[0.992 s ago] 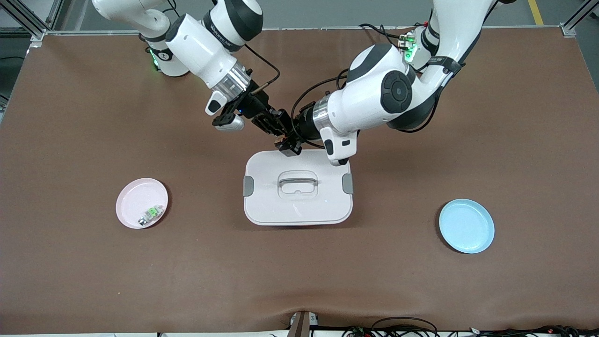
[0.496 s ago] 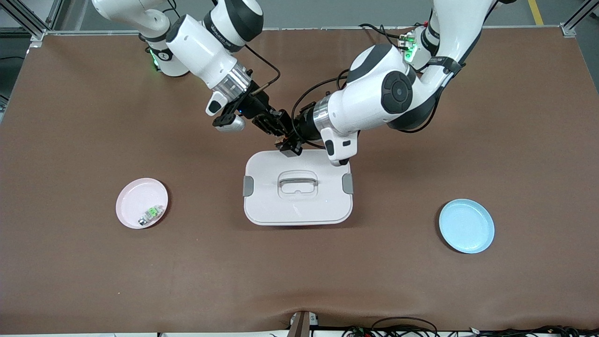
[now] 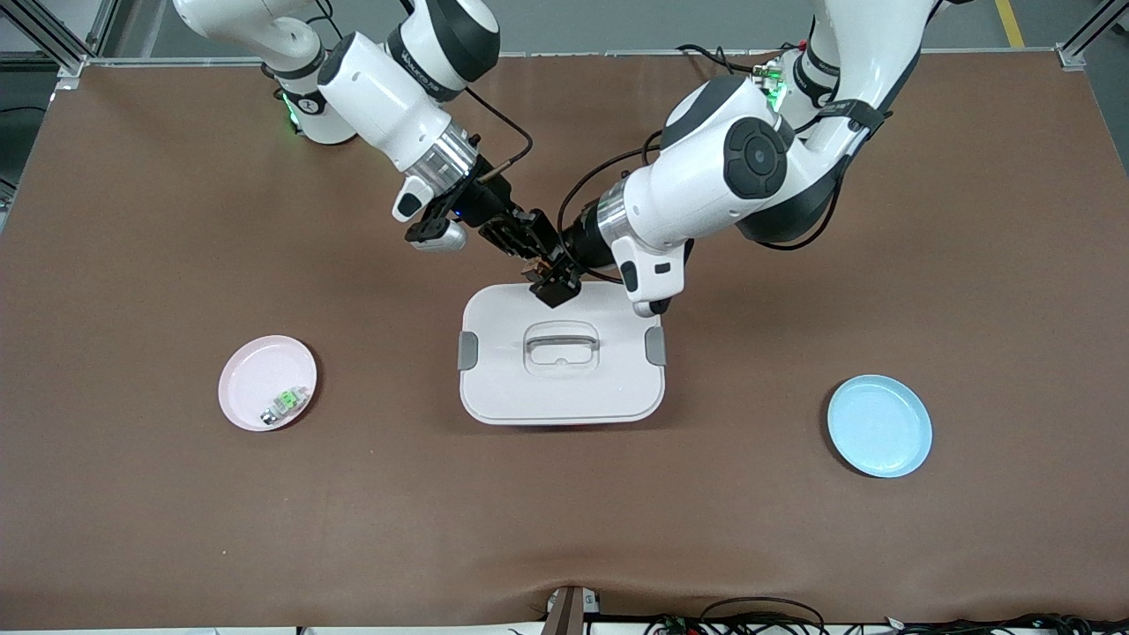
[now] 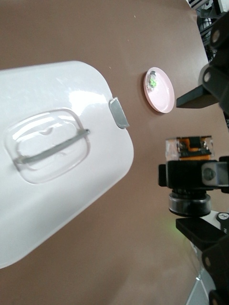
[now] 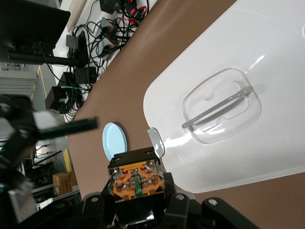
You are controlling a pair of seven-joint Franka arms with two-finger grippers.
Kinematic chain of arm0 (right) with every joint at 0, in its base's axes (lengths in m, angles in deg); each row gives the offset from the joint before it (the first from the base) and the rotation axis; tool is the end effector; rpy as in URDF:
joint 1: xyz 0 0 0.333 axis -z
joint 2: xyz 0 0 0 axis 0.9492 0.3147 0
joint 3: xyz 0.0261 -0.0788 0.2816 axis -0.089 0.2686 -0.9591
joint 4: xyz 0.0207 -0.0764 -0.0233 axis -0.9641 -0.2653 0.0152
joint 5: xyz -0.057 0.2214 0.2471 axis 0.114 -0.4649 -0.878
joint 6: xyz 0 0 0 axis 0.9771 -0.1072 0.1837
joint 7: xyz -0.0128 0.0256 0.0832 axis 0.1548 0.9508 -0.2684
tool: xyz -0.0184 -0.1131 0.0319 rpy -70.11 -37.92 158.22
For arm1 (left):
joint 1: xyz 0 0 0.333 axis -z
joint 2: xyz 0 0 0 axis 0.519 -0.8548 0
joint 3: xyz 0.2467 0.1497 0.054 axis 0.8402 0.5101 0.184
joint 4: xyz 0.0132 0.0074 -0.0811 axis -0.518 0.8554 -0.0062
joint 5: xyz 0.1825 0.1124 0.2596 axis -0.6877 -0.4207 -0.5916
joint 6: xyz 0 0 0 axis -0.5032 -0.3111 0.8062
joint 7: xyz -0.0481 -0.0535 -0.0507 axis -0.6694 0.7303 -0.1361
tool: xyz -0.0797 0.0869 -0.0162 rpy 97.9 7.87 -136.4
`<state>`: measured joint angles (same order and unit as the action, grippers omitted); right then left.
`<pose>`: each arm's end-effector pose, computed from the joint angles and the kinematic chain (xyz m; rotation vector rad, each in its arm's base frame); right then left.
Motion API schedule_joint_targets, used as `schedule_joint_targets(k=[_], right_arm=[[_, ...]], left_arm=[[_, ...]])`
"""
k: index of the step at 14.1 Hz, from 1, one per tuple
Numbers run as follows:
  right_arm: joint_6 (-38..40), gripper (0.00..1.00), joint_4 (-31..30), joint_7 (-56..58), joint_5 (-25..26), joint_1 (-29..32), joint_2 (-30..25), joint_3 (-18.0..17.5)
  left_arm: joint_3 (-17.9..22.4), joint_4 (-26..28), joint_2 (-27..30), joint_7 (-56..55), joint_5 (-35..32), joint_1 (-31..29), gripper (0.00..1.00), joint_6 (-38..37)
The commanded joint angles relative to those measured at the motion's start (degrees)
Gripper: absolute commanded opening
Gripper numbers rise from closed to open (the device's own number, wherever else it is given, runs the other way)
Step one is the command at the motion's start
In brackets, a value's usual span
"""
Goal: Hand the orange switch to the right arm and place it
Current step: 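Open the left gripper and withdraw it while the right gripper carries the switch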
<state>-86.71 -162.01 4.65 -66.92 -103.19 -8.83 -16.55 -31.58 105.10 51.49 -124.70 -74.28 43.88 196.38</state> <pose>0.4344 0.3740 0.4528 -2.2797 0.5737 -0.2768 0.5021 -0.4143 0.4816 2.2707 1.4054 -0.5028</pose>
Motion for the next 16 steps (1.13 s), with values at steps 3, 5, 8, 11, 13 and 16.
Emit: schedule_joint_targets(k=[3, 5, 8, 11, 13, 16], right_arm=[[11.38, 0.0, 3.19, 18.76, 2.01, 3.05, 0.48, 0.46], [16.22, 0.0, 3.28, 26.08, 3.59, 5.42, 0.21, 0.54], [22.9, 0.0, 3.28, 32.17, 14.45, 9.2, 0.13, 0.54], [31.07, 0.0, 4.07, 36.72, 27.91, 13.33, 0.04, 0.54], [36.26, 0.0, 4.07, 45.75, 29.17, 17.02, 0.04, 0.54], [38.47, 0.0, 3.54, 60.77, 29.96, 22.82, -0.32, 0.54]], left_arm=[[0.04, -0.24, 3.38, 3.13, -6.07, -4.88, 1.0, -6.06], [0.13, -0.24, 4.78, 7.7, -6.33, -7.6, 1.0, -8.53], [0.22, -0.24, 6.63, 15.34, -11.76, -11.21, 1.0, -14.31], [-0.05, -0.24, 6.64, 22.56, -15.56, -14.72, 1.0, -18.46], [0.04, -0.24, 7.86, 27.64, -15.65, -18.31, 1.0, -18.99], [0.3, -0.24, 7.87, 37.05, -16.09, -20.79, 1.0, -19.0]])
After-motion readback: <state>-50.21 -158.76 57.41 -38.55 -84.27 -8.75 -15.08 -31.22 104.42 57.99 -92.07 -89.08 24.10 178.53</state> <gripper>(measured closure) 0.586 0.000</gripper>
